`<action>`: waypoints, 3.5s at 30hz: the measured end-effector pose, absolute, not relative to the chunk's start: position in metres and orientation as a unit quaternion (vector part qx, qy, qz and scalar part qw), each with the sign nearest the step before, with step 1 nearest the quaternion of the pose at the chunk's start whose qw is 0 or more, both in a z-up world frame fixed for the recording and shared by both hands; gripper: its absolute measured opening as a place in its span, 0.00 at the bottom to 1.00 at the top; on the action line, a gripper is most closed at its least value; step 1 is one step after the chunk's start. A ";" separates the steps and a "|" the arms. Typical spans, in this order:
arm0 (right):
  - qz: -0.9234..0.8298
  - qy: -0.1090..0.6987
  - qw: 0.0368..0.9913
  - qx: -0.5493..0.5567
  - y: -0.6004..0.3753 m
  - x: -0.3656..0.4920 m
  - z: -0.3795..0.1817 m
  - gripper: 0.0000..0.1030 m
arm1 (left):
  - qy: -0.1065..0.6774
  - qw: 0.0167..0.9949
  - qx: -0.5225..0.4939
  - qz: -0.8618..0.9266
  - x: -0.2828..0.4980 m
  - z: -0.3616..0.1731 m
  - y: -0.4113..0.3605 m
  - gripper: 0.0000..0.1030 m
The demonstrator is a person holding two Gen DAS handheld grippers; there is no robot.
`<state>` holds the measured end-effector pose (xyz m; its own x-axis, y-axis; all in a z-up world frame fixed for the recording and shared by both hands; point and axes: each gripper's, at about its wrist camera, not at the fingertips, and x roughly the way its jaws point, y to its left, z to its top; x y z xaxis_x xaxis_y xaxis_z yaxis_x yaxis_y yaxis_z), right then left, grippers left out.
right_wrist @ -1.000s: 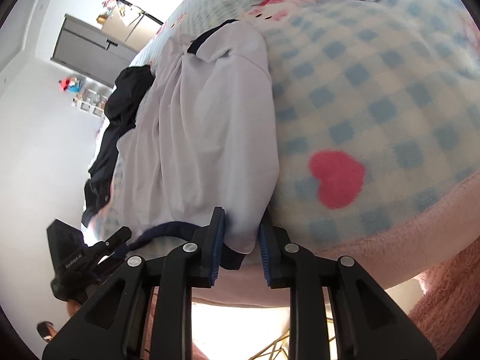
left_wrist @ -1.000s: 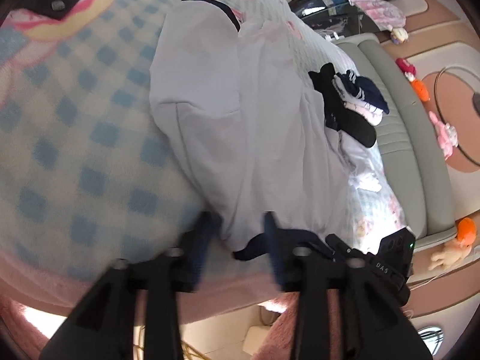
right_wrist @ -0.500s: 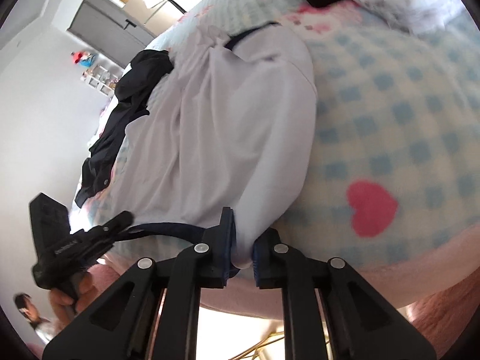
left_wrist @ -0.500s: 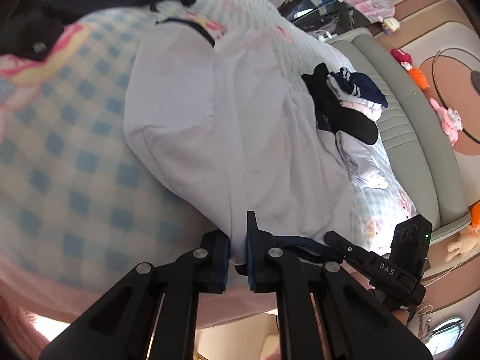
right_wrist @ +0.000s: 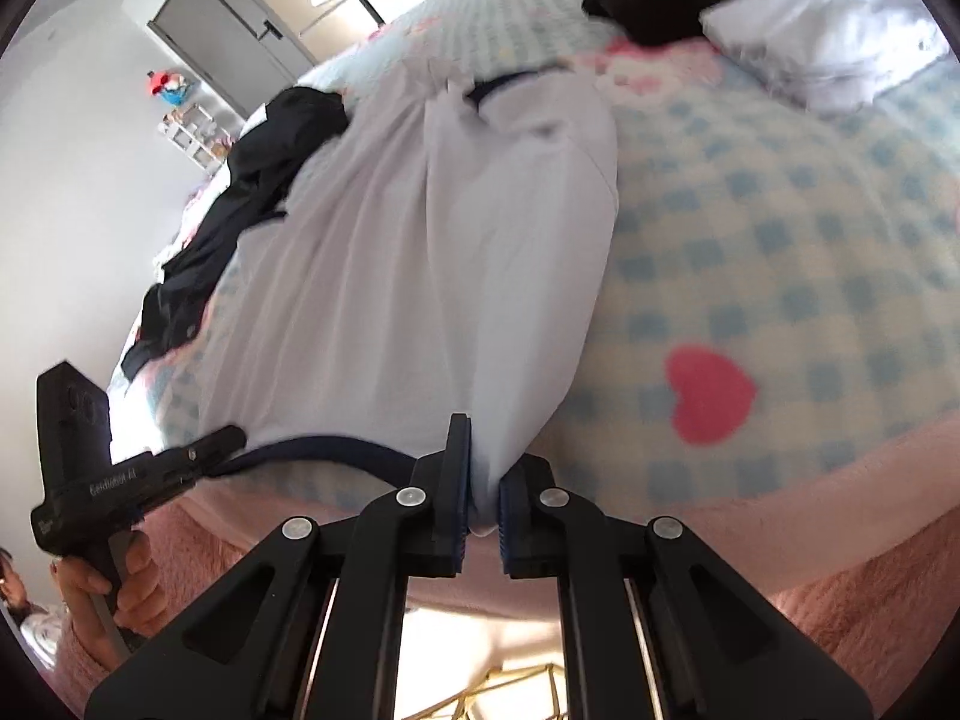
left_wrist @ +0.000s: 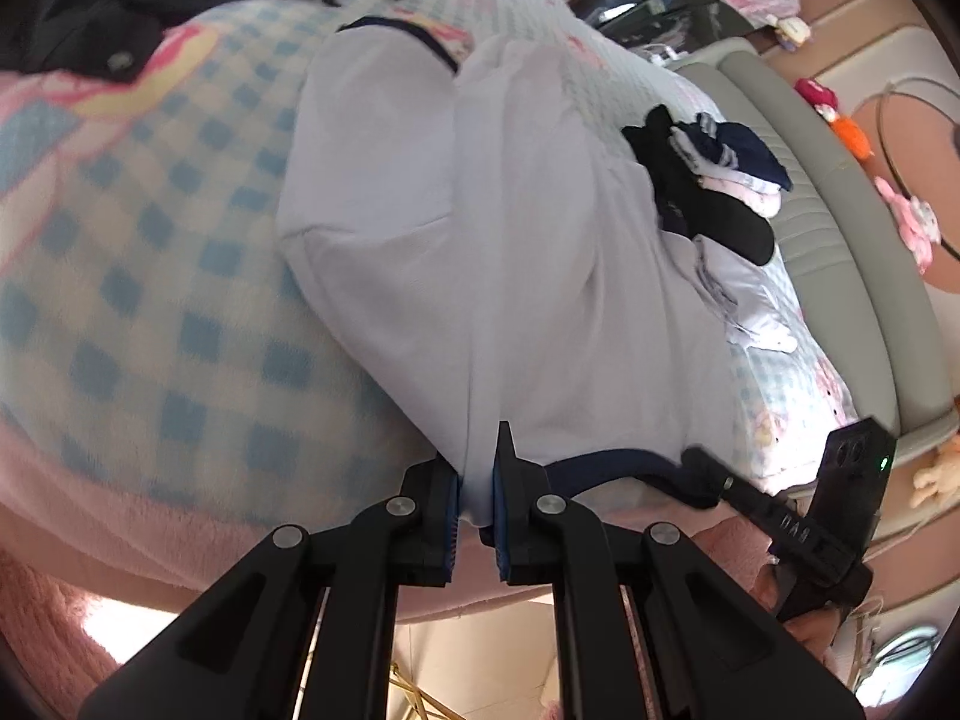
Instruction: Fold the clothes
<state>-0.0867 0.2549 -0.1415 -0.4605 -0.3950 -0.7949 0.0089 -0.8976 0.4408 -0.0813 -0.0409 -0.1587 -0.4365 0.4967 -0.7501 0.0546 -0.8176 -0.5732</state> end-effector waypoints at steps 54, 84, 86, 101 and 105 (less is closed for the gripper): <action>-0.838 -0.164 0.125 0.505 0.328 -0.217 -0.150 0.04 | -0.097 0.205 -0.538 0.812 -0.188 -0.140 0.136 0.34; -0.845 -0.260 0.031 0.466 0.404 -0.181 -0.130 0.19 | -0.034 0.284 -0.511 0.811 -0.206 -0.132 0.235 0.49; -0.834 -0.292 0.044 0.466 0.406 -0.166 -0.134 0.19 | 0.014 0.267 -0.522 0.810 -0.202 -0.142 0.246 0.50; -0.763 -0.324 0.207 0.520 0.331 -0.163 -0.164 0.30 | -0.177 0.183 -0.513 0.820 -0.184 -0.138 0.116 0.12; -0.772 -0.312 0.214 0.511 0.317 -0.165 -0.164 0.32 | -0.170 0.214 -0.502 0.820 -0.156 -0.138 0.119 0.12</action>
<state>-0.1647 0.3173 -0.1641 -0.3868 -0.6494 -0.6548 0.0124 -0.7136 0.7004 -0.1560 0.1192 -0.1384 -0.4039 0.5217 -0.7514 -0.1799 -0.8507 -0.4939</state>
